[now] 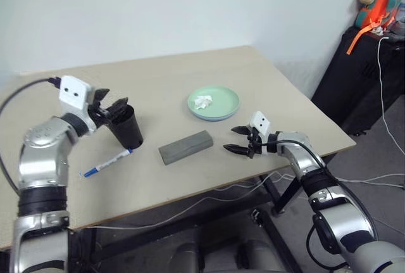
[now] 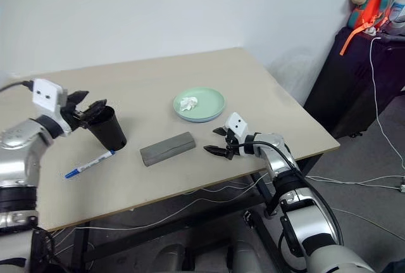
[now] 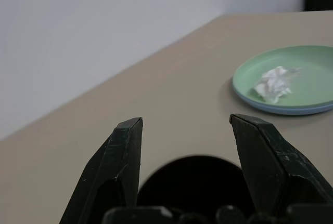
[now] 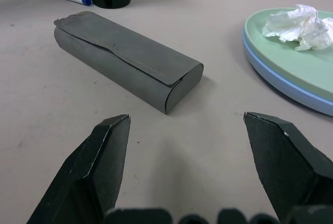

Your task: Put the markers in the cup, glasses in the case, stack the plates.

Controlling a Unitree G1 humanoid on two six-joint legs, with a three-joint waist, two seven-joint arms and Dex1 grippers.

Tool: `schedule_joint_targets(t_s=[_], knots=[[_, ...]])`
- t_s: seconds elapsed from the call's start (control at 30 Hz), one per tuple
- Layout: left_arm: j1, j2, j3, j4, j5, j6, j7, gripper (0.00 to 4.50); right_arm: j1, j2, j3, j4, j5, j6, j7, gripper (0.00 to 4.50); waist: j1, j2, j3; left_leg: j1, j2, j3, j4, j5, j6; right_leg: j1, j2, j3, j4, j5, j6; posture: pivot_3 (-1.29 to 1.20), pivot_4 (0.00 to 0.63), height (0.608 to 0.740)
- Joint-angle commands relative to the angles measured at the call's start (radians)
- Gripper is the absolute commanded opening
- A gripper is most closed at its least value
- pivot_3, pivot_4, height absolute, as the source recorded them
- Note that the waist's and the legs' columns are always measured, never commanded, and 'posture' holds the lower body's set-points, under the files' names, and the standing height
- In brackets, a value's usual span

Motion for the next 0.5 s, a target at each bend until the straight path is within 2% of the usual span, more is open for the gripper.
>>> schedule_joint_targets(t_s=[0.03,0.13,0.33,0.5], knots=[[-0.063,0.103,0.032,-0.009,-0.052,0.037,-0.129,2.79,-0.035,0.002,-0.003,-0.018,-0.003,-0.020,-0.003,3.79,0.000,0.000,0.000,0.000,0.000,0.000,0.000,0.000,0.000,0.000,0.000,0.000,0.000,0.000,0.000,0.00,0.000,0.740],[-0.068,0.191,0.004,0.017,-0.060,0.071,-0.248,2.79,-0.036,0.006,0.000,-0.014,-0.005,-0.024,-0.005,3.79,0.000,0.000,0.000,0.000,0.000,0.001,-0.001,0.000,0.000,0.000,0.000,0.000,-0.001,-0.001,-0.002,0.00,0.000,0.740],[-0.010,0.379,-0.100,0.111,0.014,0.077,-0.503,2.79,-0.038,0.012,0.001,-0.008,-0.003,-0.029,-0.010,3.79,0.000,0.000,0.000,0.000,0.000,0.001,-0.002,0.000,0.000,-0.001,0.000,0.000,-0.001,-0.002,-0.002,0.00,0.000,0.740],[0.009,0.440,-0.184,0.225,0.098,0.031,-0.593,2.79,-0.037,0.014,0.001,-0.002,-0.001,-0.033,-0.012,3.79,0.001,0.001,0.000,0.000,0.001,0.002,-0.003,0.000,0.000,-0.003,-0.001,-0.001,-0.002,-0.002,-0.003,0.00,0.000,0.740]])
